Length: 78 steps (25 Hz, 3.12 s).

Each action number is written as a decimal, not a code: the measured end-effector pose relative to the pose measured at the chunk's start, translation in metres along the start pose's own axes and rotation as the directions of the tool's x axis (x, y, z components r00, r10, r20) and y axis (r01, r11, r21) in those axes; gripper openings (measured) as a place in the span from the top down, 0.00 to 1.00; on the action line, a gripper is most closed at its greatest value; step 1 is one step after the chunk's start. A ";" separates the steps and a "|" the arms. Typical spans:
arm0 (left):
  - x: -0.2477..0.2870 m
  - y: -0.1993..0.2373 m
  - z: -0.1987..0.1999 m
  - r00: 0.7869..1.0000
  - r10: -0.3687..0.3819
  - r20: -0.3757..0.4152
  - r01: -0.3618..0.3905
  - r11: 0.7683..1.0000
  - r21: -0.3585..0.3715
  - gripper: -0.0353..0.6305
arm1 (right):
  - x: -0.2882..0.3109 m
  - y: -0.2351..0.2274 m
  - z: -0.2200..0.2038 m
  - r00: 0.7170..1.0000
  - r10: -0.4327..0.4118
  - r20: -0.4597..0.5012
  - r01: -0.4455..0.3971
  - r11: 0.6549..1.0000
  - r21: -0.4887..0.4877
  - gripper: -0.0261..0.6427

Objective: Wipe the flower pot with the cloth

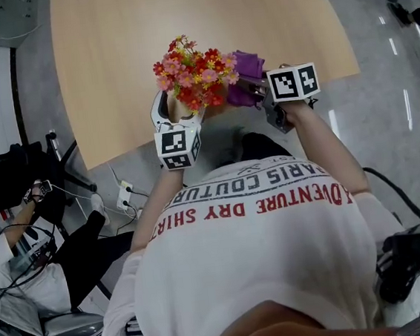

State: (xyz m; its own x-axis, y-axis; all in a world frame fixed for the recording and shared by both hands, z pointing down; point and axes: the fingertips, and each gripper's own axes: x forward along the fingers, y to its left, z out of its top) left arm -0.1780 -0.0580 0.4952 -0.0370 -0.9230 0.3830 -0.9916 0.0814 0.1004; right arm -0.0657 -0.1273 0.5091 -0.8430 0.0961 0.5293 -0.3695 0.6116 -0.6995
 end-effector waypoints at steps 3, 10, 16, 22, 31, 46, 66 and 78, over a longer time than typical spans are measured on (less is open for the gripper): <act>0.005 -0.008 -0.006 0.995 0.097 -0.012 -0.097 0.995 -0.037 0.28 | -0.007 -0.004 0.000 1.000 0.012 -0.013 -0.012 1.000 -0.011 0.87; 0.011 -0.010 -0.005 0.952 0.306 -0.002 -0.305 0.951 -0.052 0.26 | -0.017 -0.005 -0.002 0.997 0.065 -0.051 -0.068 0.996 -0.065 0.87; 0.011 -0.008 -0.008 0.950 0.311 0.004 -0.310 0.949 -0.052 0.26 | -0.020 -0.006 0.001 0.990 0.119 -0.081 -0.127 0.986 -0.105 0.87; 0.012 0.000 -0.006 0.989 0.148 0.010 -0.148 0.989 0.018 0.26 | -0.008 0.003 0.000 0.976 0.176 -0.124 -0.189 0.977 -0.101 0.87; 0.024 0.011 -0.010 0.990 -0.125 -0.058 0.132 0.983 0.128 0.26 | 0.019 0.030 0.018 0.928 0.354 -0.116 -0.357 0.934 0.002 0.87; 0.026 0.005 -0.003 0.980 -0.196 -0.040 0.200 0.966 0.166 0.26 | 0.054 0.013 0.014 0.949 0.227 -0.220 -0.252 0.963 -0.095 0.87; 0.022 0.006 -0.007 0.995 -0.101 -0.010 0.102 0.991 0.085 0.26 | 0.045 -0.014 0.009 0.973 0.074 -0.217 -0.101 0.988 -0.118 0.87; 0.005 -0.012 -0.012 0.963 0.263 0.059 -0.256 0.962 -0.100 0.16 | -0.015 -0.013 -0.003 0.984 0.086 -0.159 -0.105 0.988 -0.115 0.87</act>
State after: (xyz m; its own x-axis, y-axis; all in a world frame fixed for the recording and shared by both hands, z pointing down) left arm -0.1649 -0.0591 0.5064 -0.3032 -0.8897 0.3412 -0.9316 0.3521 0.0903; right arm -0.0473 -0.1338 0.5116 -0.7990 0.2718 0.5364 -0.2314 0.6844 -0.6914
